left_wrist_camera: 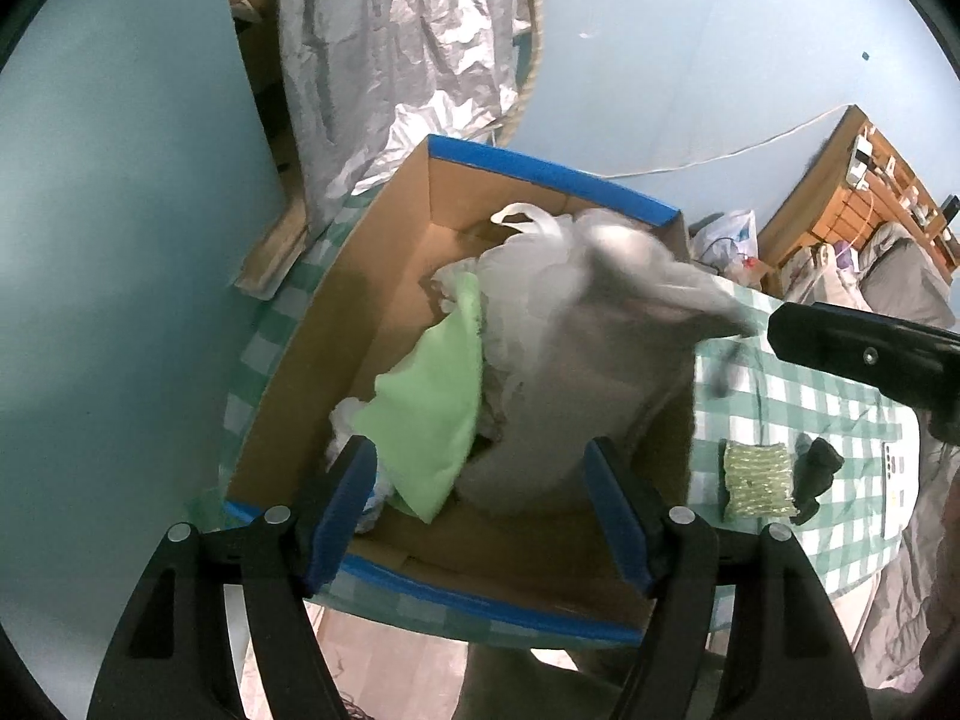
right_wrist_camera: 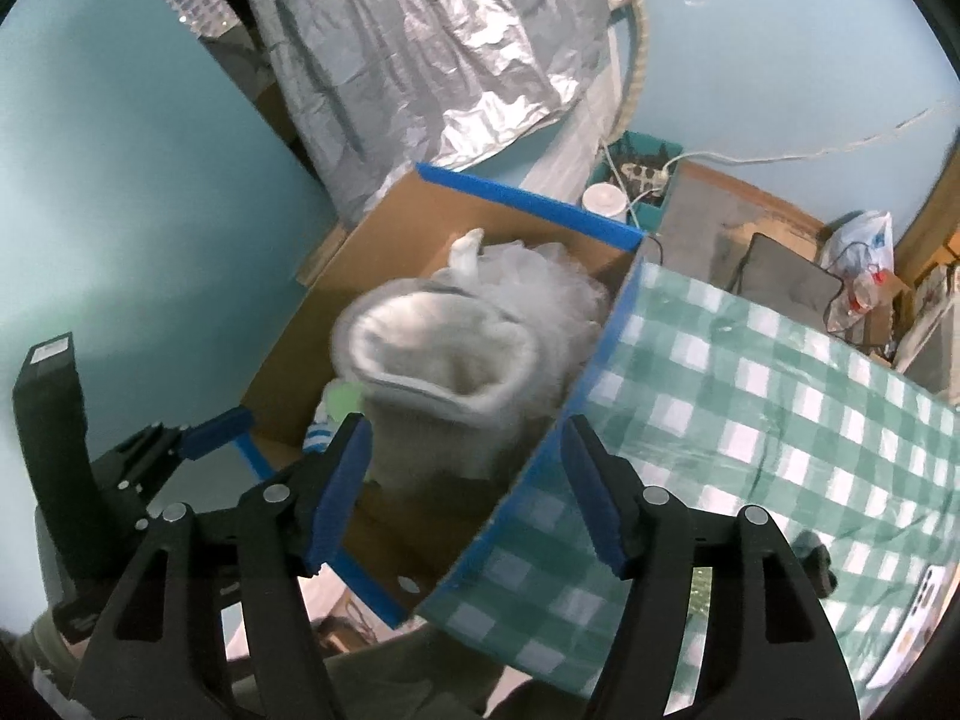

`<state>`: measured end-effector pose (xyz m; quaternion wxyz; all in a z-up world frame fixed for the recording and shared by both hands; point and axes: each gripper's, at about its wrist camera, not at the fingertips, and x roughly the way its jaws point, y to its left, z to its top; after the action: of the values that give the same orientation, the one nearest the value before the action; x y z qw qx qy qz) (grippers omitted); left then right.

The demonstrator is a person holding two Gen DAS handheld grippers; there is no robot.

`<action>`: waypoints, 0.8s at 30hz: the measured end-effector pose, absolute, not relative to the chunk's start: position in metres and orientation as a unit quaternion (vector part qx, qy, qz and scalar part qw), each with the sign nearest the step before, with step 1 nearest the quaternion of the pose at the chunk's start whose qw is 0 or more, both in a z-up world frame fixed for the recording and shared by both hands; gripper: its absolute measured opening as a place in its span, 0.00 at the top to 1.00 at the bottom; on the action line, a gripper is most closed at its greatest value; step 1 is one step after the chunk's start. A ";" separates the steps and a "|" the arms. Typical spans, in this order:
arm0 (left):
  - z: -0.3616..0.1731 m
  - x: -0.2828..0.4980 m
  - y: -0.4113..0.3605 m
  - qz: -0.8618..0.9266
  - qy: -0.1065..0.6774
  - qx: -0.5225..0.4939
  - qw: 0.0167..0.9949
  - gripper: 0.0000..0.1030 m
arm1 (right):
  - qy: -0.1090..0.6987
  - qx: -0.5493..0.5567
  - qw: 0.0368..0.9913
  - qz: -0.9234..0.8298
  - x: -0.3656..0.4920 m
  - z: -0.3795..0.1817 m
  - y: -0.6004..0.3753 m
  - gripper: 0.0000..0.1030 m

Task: Organize soft objects
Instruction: 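Open both grippers to drop the green cloth and grey sock into the box, then move both grippers back over the table toward the scrubber pad and black sock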

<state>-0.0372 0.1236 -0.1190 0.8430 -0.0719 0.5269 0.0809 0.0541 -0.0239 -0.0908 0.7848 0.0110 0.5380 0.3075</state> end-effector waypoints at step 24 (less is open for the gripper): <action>-0.103 -0.024 0.030 0.037 0.518 -0.049 0.853 0.28 | 0.547 0.034 0.802 0.238 0.059 -0.100 -0.145 0.35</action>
<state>-0.0238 0.0300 -0.1028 0.8531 -0.0488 0.5181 0.0371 0.0593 -0.1447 -0.1002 0.8019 0.0343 0.5468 0.2383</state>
